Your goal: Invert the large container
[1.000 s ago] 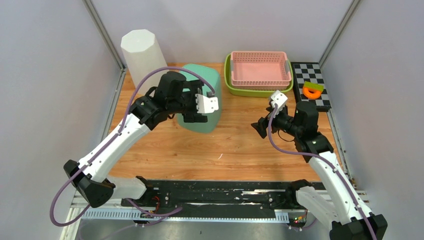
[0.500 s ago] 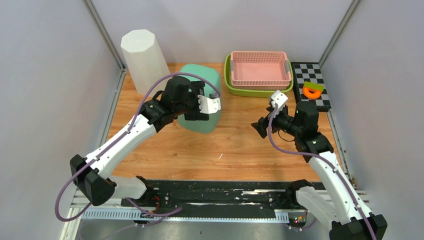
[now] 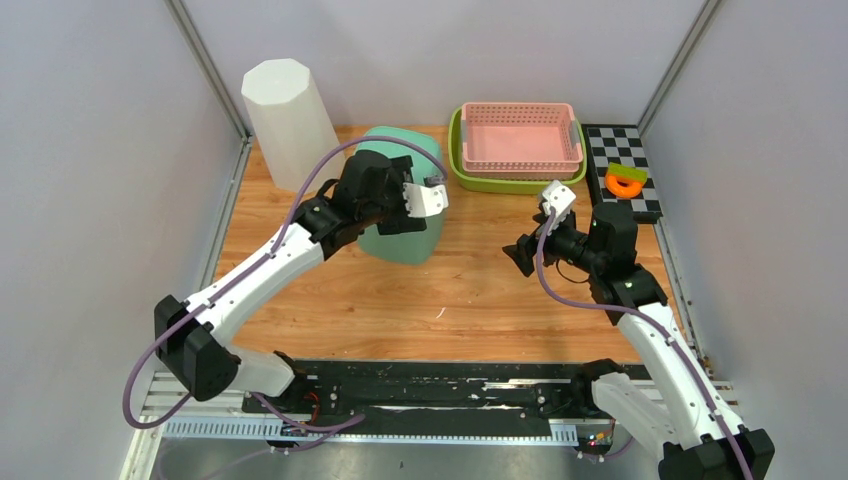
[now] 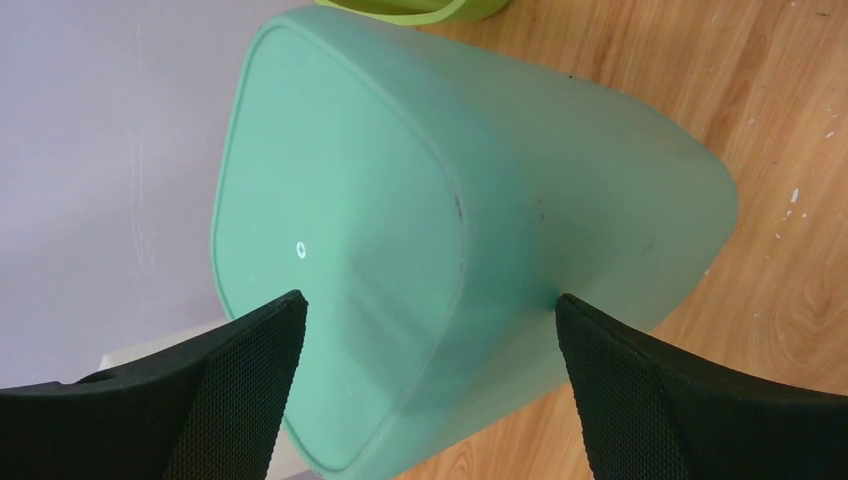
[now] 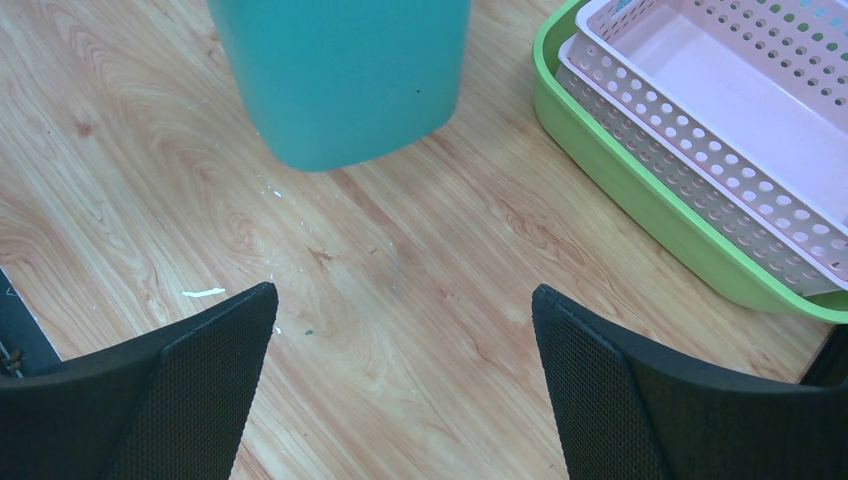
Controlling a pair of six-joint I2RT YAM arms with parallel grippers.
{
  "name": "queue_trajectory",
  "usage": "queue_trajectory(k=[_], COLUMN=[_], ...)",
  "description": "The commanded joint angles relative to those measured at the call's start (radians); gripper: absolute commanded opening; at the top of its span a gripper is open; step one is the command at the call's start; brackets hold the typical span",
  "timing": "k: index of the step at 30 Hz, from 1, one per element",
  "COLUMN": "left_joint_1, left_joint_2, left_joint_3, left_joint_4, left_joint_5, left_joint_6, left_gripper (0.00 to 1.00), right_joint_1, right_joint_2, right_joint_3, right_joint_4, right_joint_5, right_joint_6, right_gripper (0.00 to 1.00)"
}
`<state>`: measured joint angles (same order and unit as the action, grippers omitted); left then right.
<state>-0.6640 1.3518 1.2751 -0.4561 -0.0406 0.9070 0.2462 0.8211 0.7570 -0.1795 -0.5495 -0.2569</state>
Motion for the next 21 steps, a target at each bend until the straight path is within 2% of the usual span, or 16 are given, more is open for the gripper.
queue_trajectory(k=[1,21], left_joint_1=[0.001,0.019], left_joint_2=[0.033,0.178], left_joint_3=[0.007,0.073], left_joint_4=[0.066,0.197], left_joint_5=[-0.045,-0.274], left_joint_6=[-0.067,-0.221], left_gripper=[0.94,0.93], right_joint_1=[-0.015,-0.015], right_joint_2=[-0.01,-0.008], right_joint_3=[-0.017,-0.016], right_joint_4=[0.007,0.006], right_joint_5=[-0.014,-0.016], right_joint_6=[0.011,0.012], right_gripper=[1.0,1.0])
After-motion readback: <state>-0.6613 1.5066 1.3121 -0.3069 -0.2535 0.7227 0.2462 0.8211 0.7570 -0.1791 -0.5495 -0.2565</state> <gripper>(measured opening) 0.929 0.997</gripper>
